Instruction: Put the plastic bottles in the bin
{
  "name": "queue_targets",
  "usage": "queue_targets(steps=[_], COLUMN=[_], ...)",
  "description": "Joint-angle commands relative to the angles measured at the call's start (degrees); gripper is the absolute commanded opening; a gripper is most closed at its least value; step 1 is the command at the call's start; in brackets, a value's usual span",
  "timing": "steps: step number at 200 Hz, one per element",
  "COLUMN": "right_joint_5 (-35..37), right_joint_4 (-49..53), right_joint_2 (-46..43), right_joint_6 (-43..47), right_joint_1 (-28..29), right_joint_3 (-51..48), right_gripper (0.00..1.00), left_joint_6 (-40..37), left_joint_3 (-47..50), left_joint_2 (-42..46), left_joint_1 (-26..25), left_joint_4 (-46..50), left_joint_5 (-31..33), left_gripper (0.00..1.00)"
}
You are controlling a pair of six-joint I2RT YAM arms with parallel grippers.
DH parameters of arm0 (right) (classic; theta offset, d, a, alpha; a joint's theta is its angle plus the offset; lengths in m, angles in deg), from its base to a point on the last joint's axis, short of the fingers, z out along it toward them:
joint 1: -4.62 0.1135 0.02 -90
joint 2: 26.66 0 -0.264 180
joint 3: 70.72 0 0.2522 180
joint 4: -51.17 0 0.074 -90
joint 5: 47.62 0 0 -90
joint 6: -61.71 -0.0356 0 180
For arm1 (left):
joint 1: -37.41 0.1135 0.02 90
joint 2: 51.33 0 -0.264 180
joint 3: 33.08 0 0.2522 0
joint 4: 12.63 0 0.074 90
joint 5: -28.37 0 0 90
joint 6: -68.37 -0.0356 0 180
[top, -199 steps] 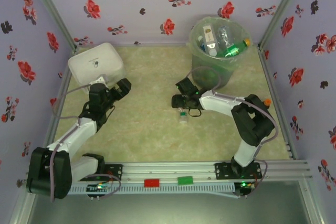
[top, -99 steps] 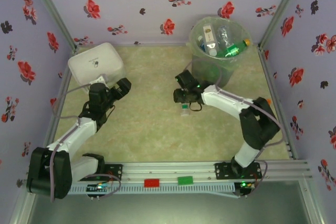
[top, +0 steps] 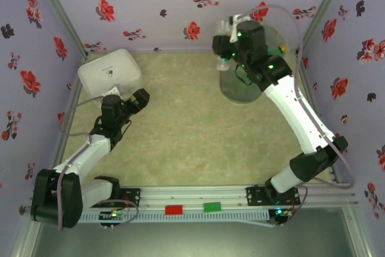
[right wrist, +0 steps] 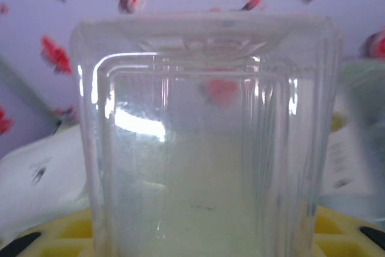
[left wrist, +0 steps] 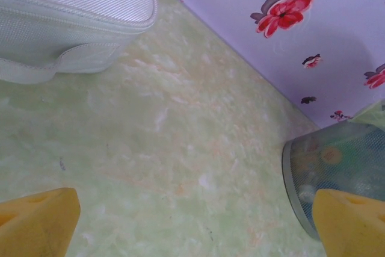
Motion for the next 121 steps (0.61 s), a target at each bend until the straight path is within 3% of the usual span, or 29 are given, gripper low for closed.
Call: queue_targets(steps=[1, 39, 86, 121], right_joint_5=[8.36, 21.18, 23.21, 20.64], right_joint_4=[0.80, -4.56, -5.62, -6.79], right_joint_2=[-0.59, -0.45, 2.94, 5.12], right_joint_6=[3.63, 8.13, 9.97, 9.21], right_joint_1=[-2.68, -6.46, -10.25, -10.78], right_joint_3=[1.66, -0.20, -0.43, -2.52], right_gripper=[0.41, 0.41, 0.41, 0.41], left_joint_6=[-2.22, -2.96, -2.47, -2.70], left_joint_3=[-2.43, -3.84, -4.01, -4.26], left_joint_2=[0.20, -0.54, -0.48, -0.39], left_joint_1=[0.49, 0.38, 0.39, 0.34], left_joint_4=[-1.48, -0.82, -0.79, -0.43], left_joint_5=[-1.82, -3.44, -3.51, -3.53], left_gripper=[1.00, 1.00, 1.00, 1.00])
